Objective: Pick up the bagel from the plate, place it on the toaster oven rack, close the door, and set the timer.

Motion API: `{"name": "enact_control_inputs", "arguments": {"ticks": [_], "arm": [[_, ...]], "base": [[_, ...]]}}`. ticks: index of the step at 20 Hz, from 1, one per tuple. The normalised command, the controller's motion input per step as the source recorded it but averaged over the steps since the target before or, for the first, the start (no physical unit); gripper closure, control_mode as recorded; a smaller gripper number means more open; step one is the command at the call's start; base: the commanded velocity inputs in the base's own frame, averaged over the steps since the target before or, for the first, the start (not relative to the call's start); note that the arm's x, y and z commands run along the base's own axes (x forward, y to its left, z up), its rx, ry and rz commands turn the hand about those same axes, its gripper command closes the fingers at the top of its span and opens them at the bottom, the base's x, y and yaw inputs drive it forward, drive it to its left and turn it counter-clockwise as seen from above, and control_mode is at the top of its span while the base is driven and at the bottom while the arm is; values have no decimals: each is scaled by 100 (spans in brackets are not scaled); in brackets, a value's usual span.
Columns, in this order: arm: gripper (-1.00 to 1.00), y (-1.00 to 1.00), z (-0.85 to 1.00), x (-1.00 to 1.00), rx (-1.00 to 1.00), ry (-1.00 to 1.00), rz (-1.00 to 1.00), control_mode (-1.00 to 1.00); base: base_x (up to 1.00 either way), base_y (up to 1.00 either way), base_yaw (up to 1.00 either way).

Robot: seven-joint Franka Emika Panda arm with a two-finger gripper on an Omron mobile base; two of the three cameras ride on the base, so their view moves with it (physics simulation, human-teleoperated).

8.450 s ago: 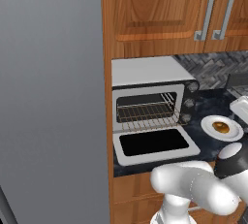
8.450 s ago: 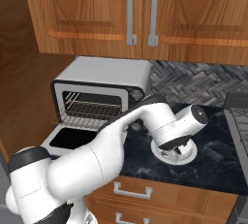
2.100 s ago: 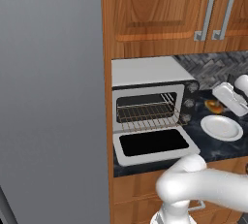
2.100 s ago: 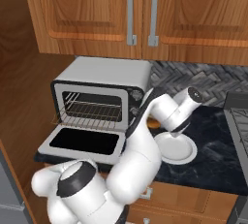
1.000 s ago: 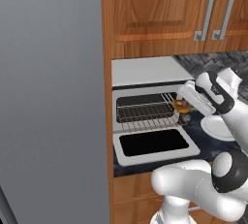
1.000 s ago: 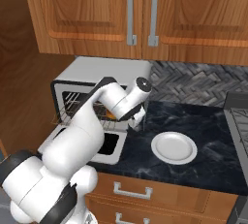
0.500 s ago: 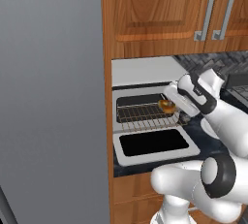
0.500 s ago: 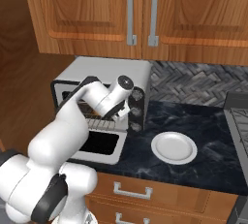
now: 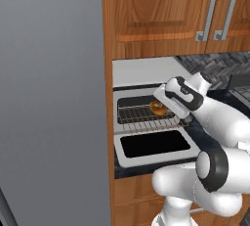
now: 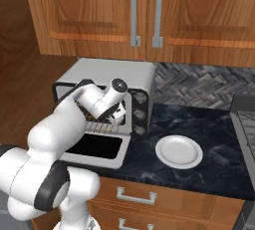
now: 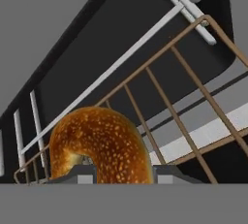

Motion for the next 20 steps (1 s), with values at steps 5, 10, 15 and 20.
{"name": "enact_control_inputs", "arguments": {"ticks": [5,10,15,20], "arm": [[100,11,-38,16,0,0,0,-100],[100,8,-32,4,0,0,0,-100],[-100,8,-27,0,-1,0,0,-100],[-100,2,2,-3,0,-3,0,-100]], "base": [[0,0,0],[0,0,0],[0,0,0],[0,0,0]]}}
